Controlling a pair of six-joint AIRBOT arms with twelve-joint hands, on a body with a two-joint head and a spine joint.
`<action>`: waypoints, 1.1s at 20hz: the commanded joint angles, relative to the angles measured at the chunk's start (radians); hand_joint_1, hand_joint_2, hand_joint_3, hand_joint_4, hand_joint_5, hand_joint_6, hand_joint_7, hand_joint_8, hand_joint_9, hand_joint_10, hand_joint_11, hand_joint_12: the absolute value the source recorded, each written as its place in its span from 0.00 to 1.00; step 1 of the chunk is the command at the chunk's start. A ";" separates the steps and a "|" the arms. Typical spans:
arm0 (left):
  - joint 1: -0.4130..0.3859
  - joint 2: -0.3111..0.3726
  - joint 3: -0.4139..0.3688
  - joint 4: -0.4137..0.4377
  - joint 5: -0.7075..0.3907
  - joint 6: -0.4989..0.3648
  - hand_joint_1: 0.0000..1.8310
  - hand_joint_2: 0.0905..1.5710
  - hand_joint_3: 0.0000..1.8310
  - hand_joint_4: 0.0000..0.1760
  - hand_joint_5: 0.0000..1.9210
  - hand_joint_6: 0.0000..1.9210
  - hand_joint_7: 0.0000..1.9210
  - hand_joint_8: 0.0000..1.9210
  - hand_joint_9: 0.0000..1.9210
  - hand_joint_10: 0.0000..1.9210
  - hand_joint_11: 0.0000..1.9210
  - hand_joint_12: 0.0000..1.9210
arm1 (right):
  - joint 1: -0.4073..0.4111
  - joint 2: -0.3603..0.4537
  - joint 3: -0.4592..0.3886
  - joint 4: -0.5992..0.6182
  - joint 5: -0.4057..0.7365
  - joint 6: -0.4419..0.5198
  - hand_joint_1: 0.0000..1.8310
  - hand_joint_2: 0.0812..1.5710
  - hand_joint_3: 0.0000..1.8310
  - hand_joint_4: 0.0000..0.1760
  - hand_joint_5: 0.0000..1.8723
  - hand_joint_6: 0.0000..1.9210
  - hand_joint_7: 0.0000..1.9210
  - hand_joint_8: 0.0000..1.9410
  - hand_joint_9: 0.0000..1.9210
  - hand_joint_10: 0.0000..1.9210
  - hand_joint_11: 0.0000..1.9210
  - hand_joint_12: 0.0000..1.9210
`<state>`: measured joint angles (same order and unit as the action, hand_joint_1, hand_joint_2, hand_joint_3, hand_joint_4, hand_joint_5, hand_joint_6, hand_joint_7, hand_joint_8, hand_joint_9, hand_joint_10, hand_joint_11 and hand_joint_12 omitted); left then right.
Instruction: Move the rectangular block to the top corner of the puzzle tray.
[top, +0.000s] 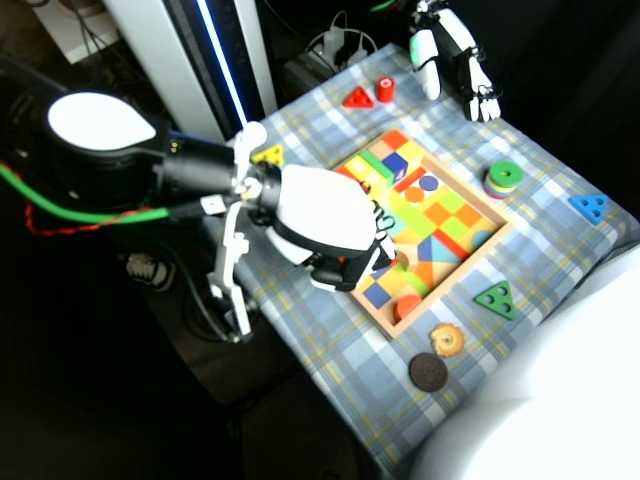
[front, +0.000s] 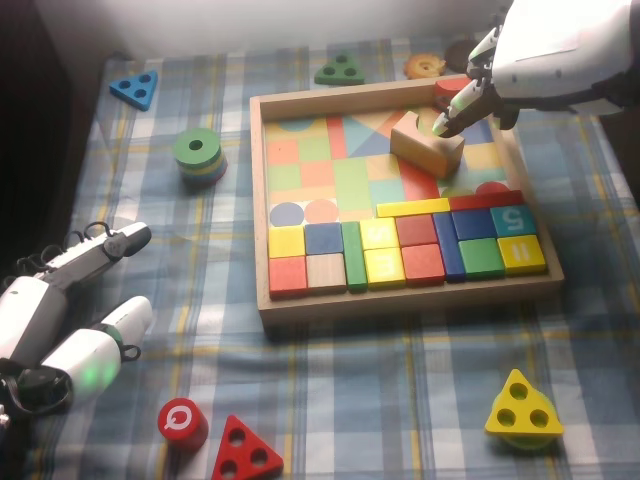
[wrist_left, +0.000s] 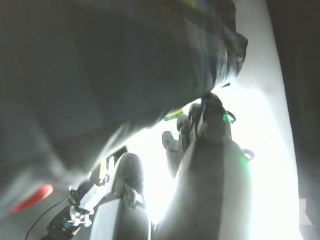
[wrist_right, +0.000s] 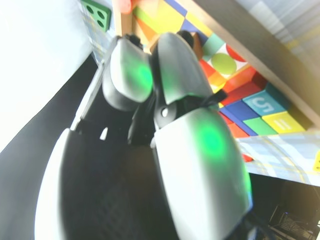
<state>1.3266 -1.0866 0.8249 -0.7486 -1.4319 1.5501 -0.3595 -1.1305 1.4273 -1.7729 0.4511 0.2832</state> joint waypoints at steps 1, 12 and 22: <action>-0.002 0.004 0.002 0.039 -0.108 -0.004 0.38 0.88 0.00 0.47 0.24 0.00 0.16 0.00 0.09 0.00 0.00 0.18 | 0.002 -0.008 0.004 0.020 -0.011 -0.006 0.89 0.72 0.00 0.00 0.32 0.00 0.62 1.00 0.74 1.00 0.76 1.00; -0.002 0.005 0.002 0.039 -0.107 -0.004 0.37 0.88 0.00 0.54 0.23 0.00 0.16 0.00 0.07 0.00 0.00 0.13 | -0.023 -0.013 0.056 -0.004 -0.048 -0.002 0.85 0.74 0.00 0.13 0.32 0.00 0.60 1.00 0.71 1.00 0.74 1.00; -0.002 0.004 0.002 0.039 -0.105 -0.004 0.38 0.88 0.00 0.52 0.23 0.00 0.15 0.00 0.07 0.00 0.00 0.11 | -0.029 -0.014 0.112 -0.062 -0.074 0.058 0.74 0.75 0.01 0.13 0.30 0.00 0.41 0.71 0.71 1.00 0.76 1.00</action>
<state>1.3266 -1.0866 0.8246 -0.7483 -1.4292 1.5501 -0.3859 -1.1408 1.5337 -1.8275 0.4107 0.3511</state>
